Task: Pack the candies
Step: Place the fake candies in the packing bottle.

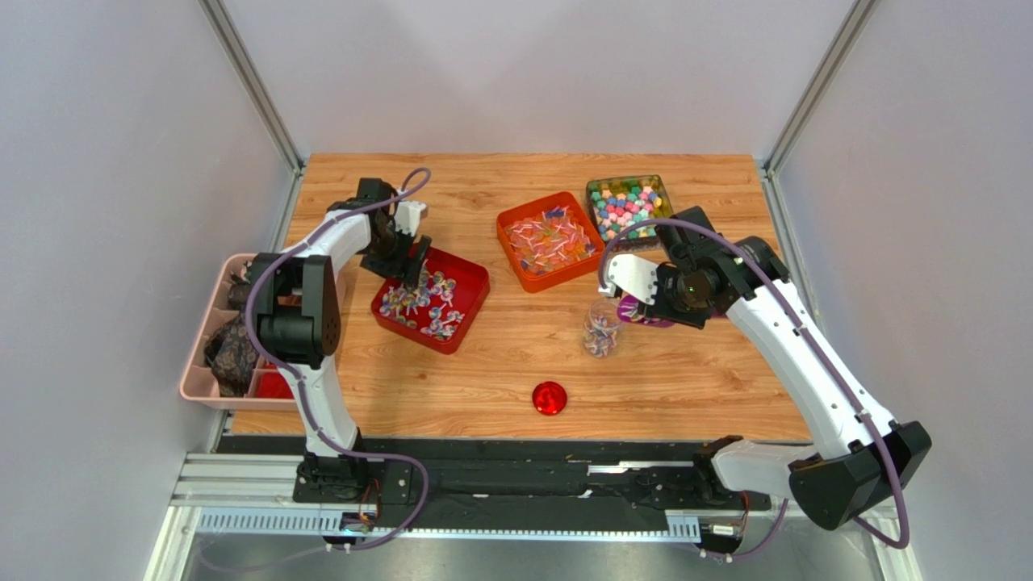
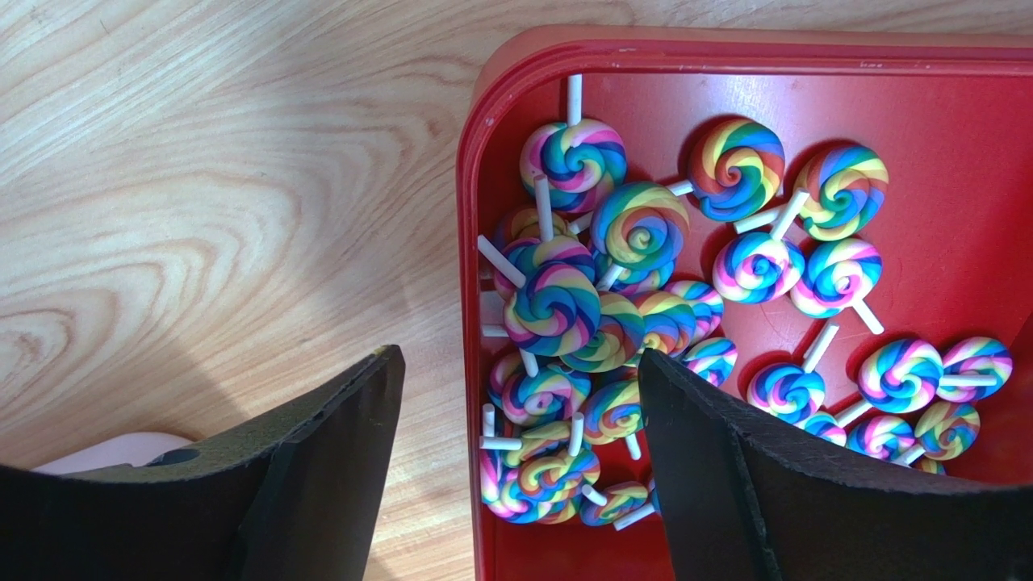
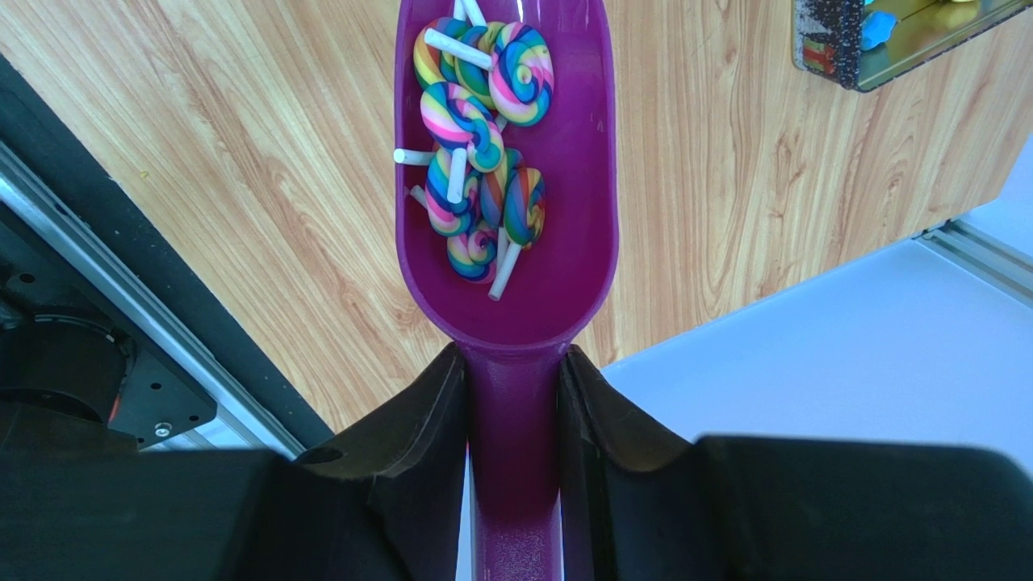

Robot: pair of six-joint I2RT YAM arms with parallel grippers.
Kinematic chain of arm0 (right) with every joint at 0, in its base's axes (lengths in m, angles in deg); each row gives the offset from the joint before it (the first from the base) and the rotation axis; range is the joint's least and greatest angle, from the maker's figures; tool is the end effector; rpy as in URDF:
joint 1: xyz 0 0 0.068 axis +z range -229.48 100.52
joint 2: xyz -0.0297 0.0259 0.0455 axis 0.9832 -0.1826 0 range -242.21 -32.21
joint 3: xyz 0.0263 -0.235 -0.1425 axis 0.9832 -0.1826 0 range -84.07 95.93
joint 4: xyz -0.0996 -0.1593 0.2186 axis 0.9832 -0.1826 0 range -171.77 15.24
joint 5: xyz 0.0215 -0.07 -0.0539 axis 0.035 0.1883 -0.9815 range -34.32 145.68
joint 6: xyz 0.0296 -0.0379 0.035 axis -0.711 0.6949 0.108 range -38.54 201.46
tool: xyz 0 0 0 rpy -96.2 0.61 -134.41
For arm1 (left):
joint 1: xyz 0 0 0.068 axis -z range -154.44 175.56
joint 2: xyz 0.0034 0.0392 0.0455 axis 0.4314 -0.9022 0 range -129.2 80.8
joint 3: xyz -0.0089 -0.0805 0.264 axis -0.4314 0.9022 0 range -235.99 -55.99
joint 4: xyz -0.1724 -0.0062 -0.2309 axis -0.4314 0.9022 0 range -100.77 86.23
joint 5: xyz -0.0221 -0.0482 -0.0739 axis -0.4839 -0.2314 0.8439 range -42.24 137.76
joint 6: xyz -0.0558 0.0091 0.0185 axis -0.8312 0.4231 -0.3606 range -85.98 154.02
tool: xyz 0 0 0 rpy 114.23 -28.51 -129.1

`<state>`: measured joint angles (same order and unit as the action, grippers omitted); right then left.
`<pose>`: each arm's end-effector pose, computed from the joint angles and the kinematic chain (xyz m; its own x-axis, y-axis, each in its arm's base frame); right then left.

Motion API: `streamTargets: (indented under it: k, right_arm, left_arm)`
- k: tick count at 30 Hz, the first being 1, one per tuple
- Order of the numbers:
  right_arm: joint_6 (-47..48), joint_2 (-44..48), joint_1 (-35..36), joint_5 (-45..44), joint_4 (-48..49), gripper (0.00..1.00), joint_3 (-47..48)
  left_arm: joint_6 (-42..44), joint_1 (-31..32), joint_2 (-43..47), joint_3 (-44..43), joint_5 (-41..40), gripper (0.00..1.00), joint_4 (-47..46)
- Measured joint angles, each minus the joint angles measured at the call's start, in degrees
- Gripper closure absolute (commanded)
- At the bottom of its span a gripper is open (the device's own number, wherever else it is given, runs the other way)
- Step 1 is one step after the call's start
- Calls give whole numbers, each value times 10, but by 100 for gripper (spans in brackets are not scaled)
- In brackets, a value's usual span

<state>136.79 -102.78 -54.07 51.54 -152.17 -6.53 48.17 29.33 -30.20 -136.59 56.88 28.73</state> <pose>0.2132 0.0979 0.3476 -0.1501 -0.9795 -0.1345 -0.9310 0.1858 -0.3141 0.4208 -0.0347 0.1666 -0.8795 0.2999 -0.3696 0.3448 0.9367 -0.0604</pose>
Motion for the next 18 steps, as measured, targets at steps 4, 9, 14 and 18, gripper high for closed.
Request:
streamTargets:
  k: [4,9,14,18]
  right_arm:
    - [3,-9,9,-9,0,100,7]
    - [5,-20,21,-19,0,100,17]
    - [6,-25,33,-30,0,100,19]
    - [7,-25,42,-41,0,100,19]
  left_arm:
    - [0,0,0,0,0,11,0]
    - [-2,0,0,0,0,10,0]
    - [-2,0,0,0,0,9,0]
    - [-3,0,0,0,0,1,0]
